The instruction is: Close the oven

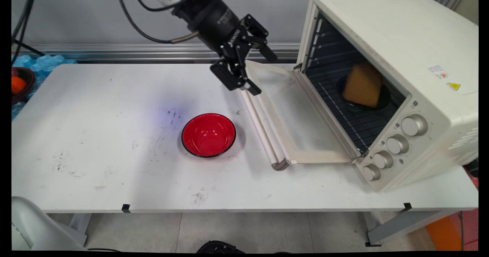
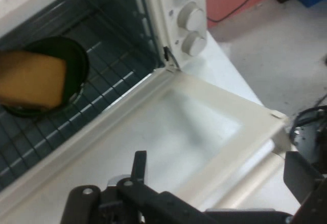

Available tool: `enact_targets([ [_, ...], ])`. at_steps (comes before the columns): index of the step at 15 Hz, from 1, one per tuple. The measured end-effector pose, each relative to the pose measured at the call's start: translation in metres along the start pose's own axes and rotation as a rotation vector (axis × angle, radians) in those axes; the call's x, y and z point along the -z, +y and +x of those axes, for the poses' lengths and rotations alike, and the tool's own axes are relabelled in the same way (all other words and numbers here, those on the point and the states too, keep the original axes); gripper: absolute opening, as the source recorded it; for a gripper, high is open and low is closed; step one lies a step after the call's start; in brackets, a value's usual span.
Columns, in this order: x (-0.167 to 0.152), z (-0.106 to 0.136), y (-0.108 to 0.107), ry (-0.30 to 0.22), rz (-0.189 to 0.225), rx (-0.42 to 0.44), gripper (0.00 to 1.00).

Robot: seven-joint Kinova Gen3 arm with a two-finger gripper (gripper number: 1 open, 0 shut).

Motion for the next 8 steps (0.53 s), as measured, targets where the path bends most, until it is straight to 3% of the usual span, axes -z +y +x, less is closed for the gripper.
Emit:
enact_targets([
  [8, 0.03, -0.004, 0.013, 0.012, -0.065, 0.031, 1.0],
])
